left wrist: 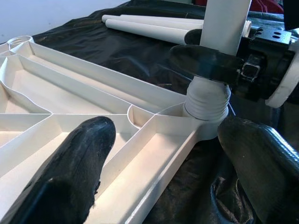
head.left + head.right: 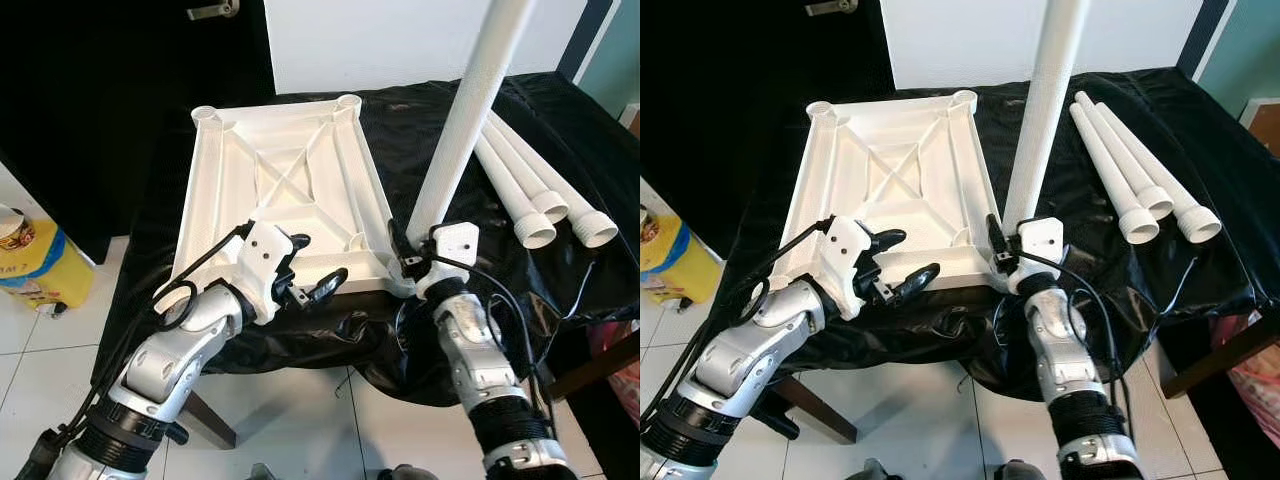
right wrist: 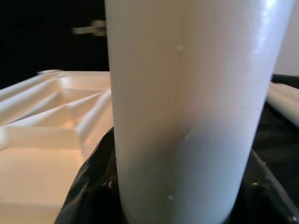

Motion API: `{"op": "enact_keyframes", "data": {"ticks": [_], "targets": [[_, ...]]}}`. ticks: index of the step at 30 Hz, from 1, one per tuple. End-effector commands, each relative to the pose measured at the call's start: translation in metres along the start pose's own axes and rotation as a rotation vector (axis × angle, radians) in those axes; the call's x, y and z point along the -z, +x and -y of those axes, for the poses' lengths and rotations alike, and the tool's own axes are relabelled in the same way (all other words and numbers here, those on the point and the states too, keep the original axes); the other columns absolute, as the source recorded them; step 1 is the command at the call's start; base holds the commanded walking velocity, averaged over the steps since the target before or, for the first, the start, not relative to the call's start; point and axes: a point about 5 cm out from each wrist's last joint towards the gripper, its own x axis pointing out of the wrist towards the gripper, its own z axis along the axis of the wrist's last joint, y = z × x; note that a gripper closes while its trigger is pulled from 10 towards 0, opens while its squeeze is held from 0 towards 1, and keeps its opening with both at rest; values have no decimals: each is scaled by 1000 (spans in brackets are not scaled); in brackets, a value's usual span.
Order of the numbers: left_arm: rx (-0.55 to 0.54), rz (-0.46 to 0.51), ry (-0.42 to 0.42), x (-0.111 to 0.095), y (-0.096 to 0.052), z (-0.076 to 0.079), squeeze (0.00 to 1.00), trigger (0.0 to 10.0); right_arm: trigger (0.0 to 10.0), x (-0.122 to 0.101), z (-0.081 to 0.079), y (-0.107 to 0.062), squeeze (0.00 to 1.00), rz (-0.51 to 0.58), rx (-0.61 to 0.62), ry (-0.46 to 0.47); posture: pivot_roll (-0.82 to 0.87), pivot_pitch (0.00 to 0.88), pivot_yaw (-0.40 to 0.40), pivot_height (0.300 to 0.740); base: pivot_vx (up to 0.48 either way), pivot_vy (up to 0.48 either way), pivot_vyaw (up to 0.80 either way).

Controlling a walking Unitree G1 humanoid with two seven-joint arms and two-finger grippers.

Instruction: Building children table

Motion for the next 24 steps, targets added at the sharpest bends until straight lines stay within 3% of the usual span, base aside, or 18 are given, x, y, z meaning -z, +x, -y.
{"op": "enact_keyframes", "data": {"ticks": [1,5,7,20,21,22,23,24], "targets": [[199,-7,15,0,-2,9,0,10000,10000,30,4,-16,0,-167,71,-12,-28,58,38,740,0,0,0],[193,-9,17,0,-2,8,0,10000,10000,29,-9,-18,0,-174,172,5,-23,61,32,740,0,0,0],[190,-10,18,0,-2,8,0,10000,10000,27,-14,-17,0,-167,165,8,-23,62,32,740,0,0,0],[188,-10,15,1,-4,8,0,10000,10000,17,-14,-14,0,-114,161,-5,-21,67,33,740,0,0,0],[189,-10,13,1,-4,8,0,10000,10000,13,-15,-13,318,-89,137,-13,-21,67,33,740,0,0,0],[189,-10,13,1,-4,8,0,10000,10000,13,-15,-13,318,-89,137,-13,-21,67,33,740,0,0,0],[191,-9,12,1,-4,8,0,10000,10000,10,-17,-13,1000,-65,98,-6,-23,69,36,740,0,0,0],[192,-8,12,1,-4,9,0,10000,10000,7,-18,-12,1000,-49,73,-2,-23,69,36,740,0,0,0]]}}
